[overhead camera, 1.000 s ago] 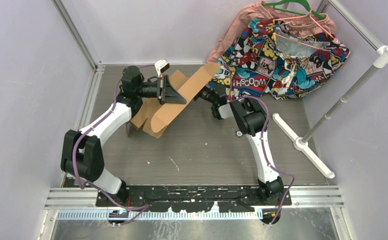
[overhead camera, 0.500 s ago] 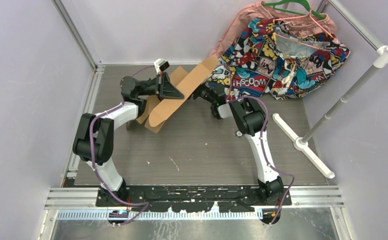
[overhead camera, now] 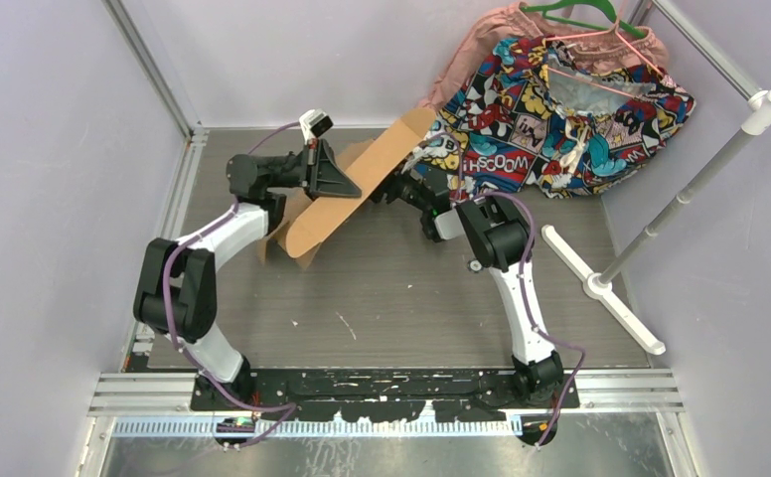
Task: Fold the paper box
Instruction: Fold the paper box at the center of the board.
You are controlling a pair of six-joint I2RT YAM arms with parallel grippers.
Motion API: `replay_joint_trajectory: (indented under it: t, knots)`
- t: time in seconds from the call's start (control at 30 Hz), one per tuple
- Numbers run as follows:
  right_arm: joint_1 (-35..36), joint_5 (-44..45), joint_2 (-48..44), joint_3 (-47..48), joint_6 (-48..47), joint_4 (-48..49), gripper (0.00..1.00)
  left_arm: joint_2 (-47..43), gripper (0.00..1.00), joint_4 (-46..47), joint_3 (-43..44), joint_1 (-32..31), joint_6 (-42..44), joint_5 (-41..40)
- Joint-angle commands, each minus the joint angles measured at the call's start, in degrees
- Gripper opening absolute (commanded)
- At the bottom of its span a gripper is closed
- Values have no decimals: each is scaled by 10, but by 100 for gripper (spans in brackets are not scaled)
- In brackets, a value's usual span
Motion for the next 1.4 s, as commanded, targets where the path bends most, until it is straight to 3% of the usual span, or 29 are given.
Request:
replay_joint_trajectory:
  t: [0.0,0.13,0.23,0.27,0.3,0.37,0.43,0.5,0.6,0.77,0.93,1.0,1.1,1.37]
  knots:
    - [4,16,-83,-23,-1,51,60,-57,13,-41,4,-14,30,11]
    - [5,5,-116,-59,7,58,59,-93,13,-185,-7,-21,128,17]
    - [6,-4,-156,-114,8,67,59,-131,13,-356,2,-21,229,18]
    - [6,-7,-172,-133,10,68,59,-148,13,-449,14,-21,284,16]
    - [6,-13,-188,-154,14,70,60,-163,14,-567,37,-21,397,10]
    - [4,-24,-230,-198,27,66,63,-180,14,-881,130,-22,603,-15]
    - [4,-38,-281,-239,40,41,66,-177,14,-1033,190,-24,694,-26]
    - [4,-50,-335,-276,50,11,73,-187,14,-1044,201,-25,689,-34]
    - [3,-68,-426,-329,42,-41,75,-199,15,-1068,219,-26,692,-41]
    - [2,-62,-624,-373,-27,-252,75,-209,14,-1157,257,-26,739,-61]
    - [-8,-5,-788,-380,-79,-430,74,-230,15,-1149,255,-28,720,-69]
    - [-17,58,-841,-393,-82,-466,75,-236,15,-1149,248,-28,717,-73]
    - [-47,131,-867,-407,-76,-501,76,-247,14,-1139,237,-28,704,-75]
    - [-120,157,-799,-415,-13,-504,72,-269,12,-1035,265,-34,593,-110]
